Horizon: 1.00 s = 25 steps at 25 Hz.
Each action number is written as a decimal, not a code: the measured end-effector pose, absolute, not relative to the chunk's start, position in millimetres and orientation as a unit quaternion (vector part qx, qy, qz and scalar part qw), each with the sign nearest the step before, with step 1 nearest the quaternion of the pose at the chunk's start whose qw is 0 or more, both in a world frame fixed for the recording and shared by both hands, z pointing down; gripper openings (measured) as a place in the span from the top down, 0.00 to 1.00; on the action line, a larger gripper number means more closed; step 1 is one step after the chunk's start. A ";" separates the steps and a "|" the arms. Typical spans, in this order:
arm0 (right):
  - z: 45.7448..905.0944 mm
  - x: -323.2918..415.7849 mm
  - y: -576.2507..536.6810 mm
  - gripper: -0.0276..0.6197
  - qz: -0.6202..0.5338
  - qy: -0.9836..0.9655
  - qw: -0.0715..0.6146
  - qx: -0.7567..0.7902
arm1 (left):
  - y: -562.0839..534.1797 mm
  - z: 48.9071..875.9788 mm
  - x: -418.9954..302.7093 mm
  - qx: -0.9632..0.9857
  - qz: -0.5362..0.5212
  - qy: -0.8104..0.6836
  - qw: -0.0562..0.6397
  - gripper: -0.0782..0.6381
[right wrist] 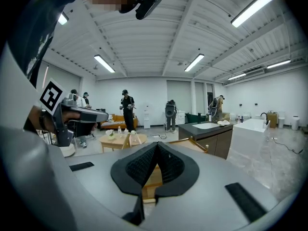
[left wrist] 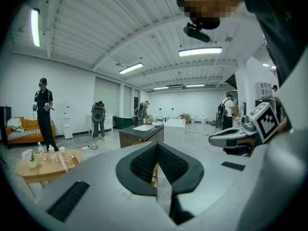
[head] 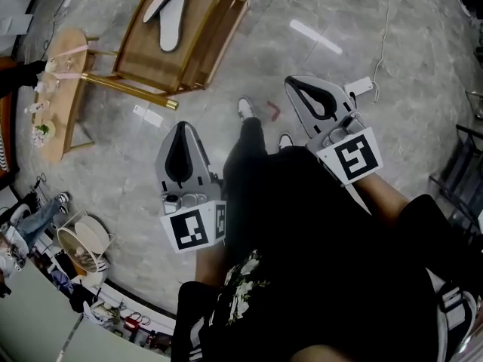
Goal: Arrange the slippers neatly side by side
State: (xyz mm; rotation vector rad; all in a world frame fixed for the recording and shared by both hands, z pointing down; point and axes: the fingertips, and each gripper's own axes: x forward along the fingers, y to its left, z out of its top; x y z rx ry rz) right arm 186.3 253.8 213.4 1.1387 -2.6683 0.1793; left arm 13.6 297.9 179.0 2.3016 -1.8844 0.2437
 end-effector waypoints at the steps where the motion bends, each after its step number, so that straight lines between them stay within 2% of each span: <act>1: 213.4 183.9 248.5 0.96 0.061 -0.911 0.119 0.391 | 291.9 180.5 12.3 0.771 0.081 -0.626 0.079 0.89; 10: 197.9 155.4 223.6 0.96 0.047 -0.906 0.118 0.404 | 253.9 174.5 3.8 0.798 0.056 -0.596 0.071 0.89; 14: 183.5 142.9 214.1 0.96 0.027 -0.909 0.088 0.407 | 241.7 173.3 -1.3 0.806 0.042 -0.587 0.067 0.89; 25: 185.1 120.8 192.8 0.96 0.036 -0.899 0.099 0.426 | 215.0 177.0 -21.3 0.818 0.032 -0.571 0.059 0.89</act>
